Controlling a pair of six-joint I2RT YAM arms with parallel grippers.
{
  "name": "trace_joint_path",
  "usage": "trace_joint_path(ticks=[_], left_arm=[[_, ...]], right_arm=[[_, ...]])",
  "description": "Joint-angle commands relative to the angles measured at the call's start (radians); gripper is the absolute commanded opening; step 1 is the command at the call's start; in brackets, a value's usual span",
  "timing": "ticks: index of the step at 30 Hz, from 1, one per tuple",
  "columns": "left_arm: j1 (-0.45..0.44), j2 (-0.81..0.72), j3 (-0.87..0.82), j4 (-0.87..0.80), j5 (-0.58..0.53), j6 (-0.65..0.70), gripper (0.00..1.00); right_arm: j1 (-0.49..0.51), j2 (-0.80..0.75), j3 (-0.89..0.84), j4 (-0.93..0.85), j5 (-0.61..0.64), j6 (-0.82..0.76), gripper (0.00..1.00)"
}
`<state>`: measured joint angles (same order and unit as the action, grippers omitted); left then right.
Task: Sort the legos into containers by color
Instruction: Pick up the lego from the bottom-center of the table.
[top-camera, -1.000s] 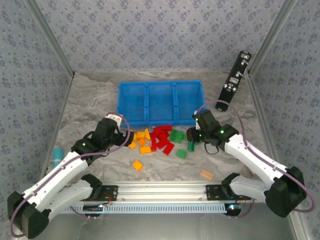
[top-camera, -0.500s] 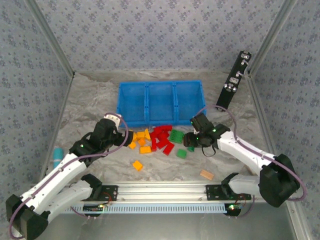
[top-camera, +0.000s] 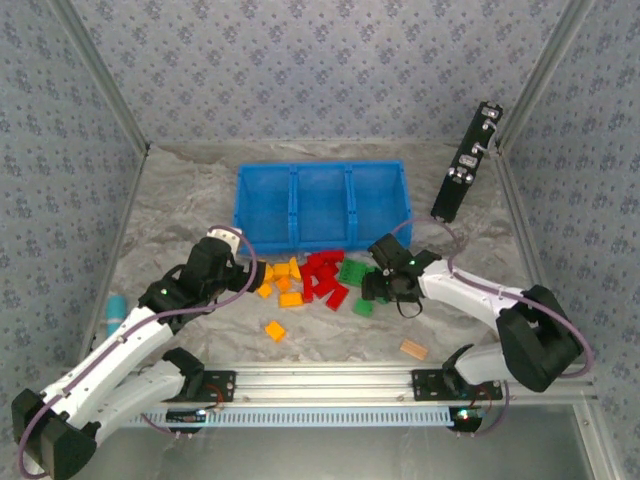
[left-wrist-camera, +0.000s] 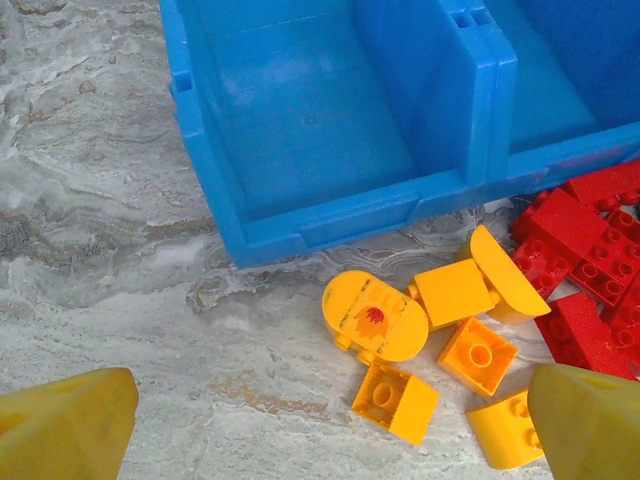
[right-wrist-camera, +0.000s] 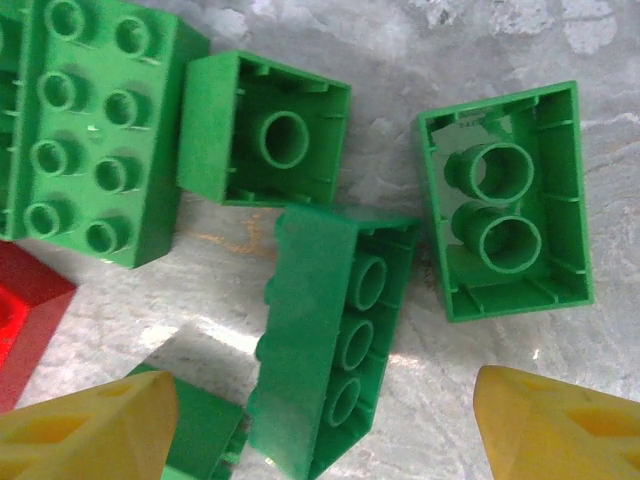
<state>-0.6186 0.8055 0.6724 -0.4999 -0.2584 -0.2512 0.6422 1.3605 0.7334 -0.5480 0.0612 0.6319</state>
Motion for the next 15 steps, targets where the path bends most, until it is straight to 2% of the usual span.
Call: trace_joint_path(ticks=[1,5,8,15], left_arm=[[-0.007,0.004,0.000,-0.005,-0.010,0.012,1.00],[-0.007,0.011,0.000,-0.005,-0.011,0.010,1.00],[-0.007,0.012,-0.002,-0.005,-0.010,0.011,1.00],[-0.007,0.014,-0.005,-0.007,-0.012,0.009,1.00]], right_arm=[[0.003,0.029,-0.018,0.014,0.054,0.032,0.78],[0.001,0.062,-0.029,0.037,0.065,0.043,0.78],[0.001,0.083,-0.034,0.068,0.063,0.046,0.73],[0.005,0.121,-0.039,0.105,0.042,0.037,0.47]])
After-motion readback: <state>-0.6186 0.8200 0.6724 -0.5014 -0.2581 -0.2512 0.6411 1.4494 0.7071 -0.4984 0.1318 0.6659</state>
